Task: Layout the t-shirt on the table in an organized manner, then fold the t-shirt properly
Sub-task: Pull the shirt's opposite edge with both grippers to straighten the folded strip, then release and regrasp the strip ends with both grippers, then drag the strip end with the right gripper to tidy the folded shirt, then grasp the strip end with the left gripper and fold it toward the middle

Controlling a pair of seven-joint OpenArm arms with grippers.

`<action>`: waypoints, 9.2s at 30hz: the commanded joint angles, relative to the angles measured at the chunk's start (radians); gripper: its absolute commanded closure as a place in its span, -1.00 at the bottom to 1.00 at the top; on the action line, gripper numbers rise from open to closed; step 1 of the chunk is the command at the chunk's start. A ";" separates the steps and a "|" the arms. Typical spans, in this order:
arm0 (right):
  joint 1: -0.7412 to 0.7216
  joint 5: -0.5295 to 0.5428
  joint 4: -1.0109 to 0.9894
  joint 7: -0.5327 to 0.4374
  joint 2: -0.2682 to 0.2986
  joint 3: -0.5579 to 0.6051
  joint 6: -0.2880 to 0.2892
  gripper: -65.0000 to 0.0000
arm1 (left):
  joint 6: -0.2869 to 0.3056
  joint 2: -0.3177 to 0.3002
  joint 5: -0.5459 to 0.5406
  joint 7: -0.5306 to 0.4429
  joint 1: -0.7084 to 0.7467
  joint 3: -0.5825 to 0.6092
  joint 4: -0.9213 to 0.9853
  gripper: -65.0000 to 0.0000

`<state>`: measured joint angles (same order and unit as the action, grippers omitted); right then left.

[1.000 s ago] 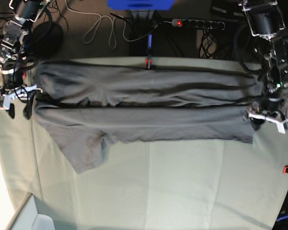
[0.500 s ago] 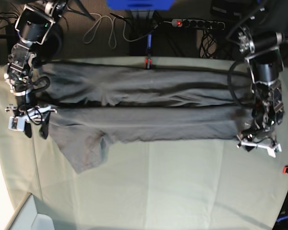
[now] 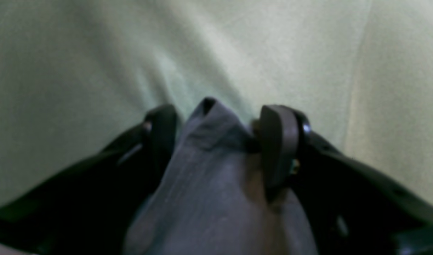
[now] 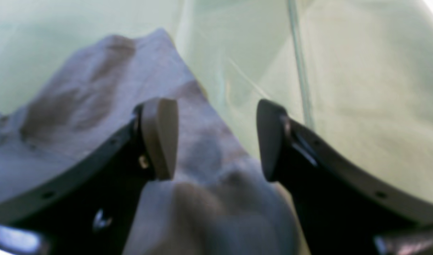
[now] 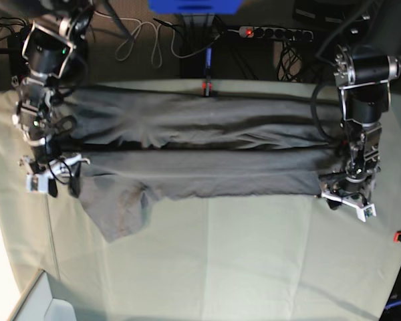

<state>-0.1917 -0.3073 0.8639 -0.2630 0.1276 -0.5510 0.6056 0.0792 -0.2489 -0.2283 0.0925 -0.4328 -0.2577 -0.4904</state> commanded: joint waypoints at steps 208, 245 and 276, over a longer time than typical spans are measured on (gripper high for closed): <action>0.625 0.138 0.676 0.298 -0.234 0.045 0.093 1.00 | 0.011 0.053 -0.007 0.094 0.455 -0.217 -0.577 -0.15; 0.588 0.133 0.848 0.299 -0.262 0.038 0.093 -0.15 | 0.012 0.096 -0.007 0.095 0.532 -0.216 -0.601 -0.93; 0.558 0.133 0.786 0.299 -0.259 0.030 0.093 -0.15 | 0.012 0.225 0.005 0.089 0.690 0.084 -1.046 0.99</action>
<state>0.3660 -0.1932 1.6375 0.0616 -0.1337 -0.5186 0.6849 0.0826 -0.0223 -0.2203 0.2070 0.2623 -0.1696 -1.5139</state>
